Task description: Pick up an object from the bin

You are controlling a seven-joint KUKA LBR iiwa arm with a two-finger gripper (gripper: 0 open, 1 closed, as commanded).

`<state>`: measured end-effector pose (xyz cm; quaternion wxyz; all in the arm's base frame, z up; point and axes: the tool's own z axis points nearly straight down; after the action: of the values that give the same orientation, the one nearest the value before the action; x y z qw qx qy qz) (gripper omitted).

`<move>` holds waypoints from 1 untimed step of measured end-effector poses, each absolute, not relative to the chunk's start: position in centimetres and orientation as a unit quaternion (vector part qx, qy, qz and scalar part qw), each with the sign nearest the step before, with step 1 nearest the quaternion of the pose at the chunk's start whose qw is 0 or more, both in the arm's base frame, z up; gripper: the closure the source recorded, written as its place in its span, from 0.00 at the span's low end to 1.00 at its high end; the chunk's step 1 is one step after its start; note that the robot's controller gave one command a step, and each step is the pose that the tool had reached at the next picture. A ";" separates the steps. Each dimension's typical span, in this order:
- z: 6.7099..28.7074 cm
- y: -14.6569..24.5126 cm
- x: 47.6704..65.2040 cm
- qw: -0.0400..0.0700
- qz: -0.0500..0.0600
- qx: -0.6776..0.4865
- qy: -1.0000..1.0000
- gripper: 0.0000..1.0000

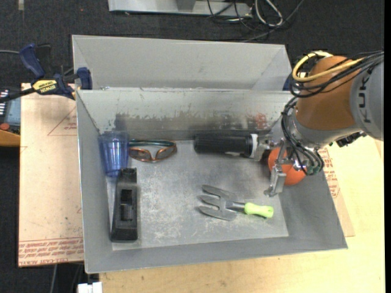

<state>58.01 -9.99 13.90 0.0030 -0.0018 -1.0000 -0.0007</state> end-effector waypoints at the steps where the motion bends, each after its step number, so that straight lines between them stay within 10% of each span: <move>1: 14.3 -9.9 58.2 -0.001 0.000 0.000 -1.000 0.00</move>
Offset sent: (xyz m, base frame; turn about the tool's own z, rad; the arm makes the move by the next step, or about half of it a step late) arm -0.0338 0.0469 -0.0690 -0.0669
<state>58.21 -9.95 14.34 -0.0006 0.0000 -1.0000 -0.0002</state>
